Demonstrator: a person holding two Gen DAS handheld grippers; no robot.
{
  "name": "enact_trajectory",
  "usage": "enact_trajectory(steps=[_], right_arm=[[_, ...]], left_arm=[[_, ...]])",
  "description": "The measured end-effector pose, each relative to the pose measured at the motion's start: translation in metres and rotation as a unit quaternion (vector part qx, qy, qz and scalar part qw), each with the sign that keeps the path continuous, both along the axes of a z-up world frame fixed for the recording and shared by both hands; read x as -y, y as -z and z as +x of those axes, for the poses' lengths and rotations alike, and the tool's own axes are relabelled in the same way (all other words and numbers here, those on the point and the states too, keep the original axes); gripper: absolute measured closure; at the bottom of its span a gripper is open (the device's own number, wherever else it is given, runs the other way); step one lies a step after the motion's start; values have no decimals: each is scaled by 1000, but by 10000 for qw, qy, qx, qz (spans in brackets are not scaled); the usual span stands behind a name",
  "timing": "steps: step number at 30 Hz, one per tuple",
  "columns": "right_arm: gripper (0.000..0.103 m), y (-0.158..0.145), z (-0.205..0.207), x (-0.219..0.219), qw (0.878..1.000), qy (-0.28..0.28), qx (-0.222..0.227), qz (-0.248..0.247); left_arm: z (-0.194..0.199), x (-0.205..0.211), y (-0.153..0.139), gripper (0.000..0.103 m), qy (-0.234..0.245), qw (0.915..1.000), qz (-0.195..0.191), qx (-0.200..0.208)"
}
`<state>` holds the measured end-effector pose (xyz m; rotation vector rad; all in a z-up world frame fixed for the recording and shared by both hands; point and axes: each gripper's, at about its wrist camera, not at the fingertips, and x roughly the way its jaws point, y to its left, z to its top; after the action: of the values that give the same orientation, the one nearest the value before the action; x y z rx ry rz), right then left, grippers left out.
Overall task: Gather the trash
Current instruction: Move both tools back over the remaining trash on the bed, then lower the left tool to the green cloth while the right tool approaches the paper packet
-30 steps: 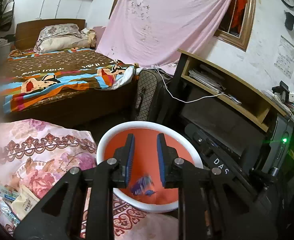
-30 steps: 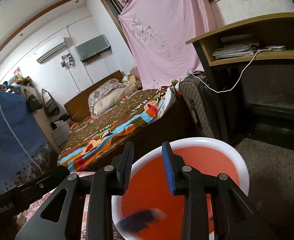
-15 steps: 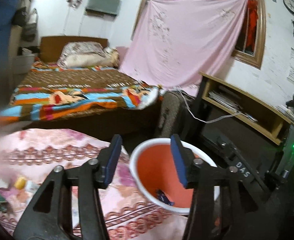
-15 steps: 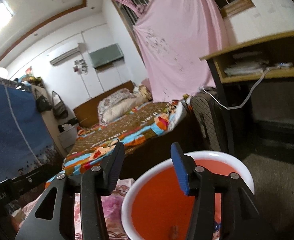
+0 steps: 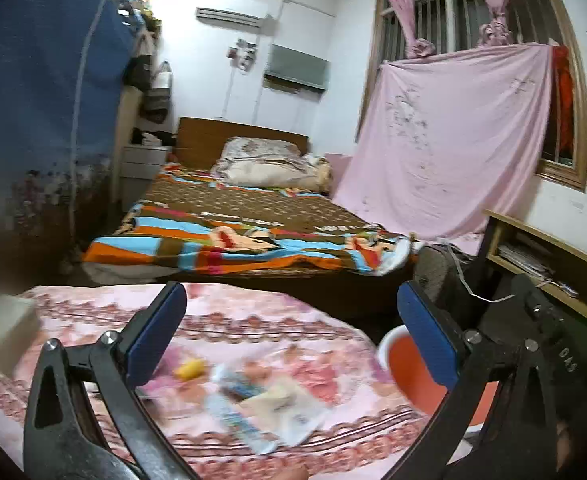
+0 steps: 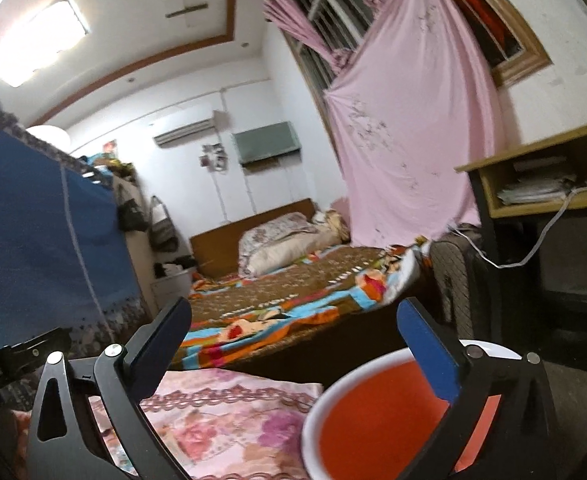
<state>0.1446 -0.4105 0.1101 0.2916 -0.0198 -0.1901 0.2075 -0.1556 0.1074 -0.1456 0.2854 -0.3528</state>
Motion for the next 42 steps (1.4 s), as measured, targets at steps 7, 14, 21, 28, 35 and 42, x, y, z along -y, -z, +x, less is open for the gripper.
enact_trajectory(steps=[7,14,21,28,35,42], right_arm=[[0,-2,7,-33,9978,-501,27,-422],[0,2,11,-69,9919,-977,13,-809],[0,10,21,-99,9821,-1361,-298,-1265],[0,22,45,-114,9715,-1597,-1054,-1397],[0,34,67,-117,9596,-1706,-1785,-1352],[0,51,96,-122,9365,-1808,-2686,-1347]], left_arm=[[-12,-40,12,11,-438,9990,79,75],[-30,-75,26,11,-818,9959,298,249],[-40,-91,35,11,-855,9937,642,326],[-22,-93,48,11,-726,9940,768,-264],[8,-89,64,11,-576,9881,850,-1144],[38,-93,82,13,-577,9769,800,-1895]])
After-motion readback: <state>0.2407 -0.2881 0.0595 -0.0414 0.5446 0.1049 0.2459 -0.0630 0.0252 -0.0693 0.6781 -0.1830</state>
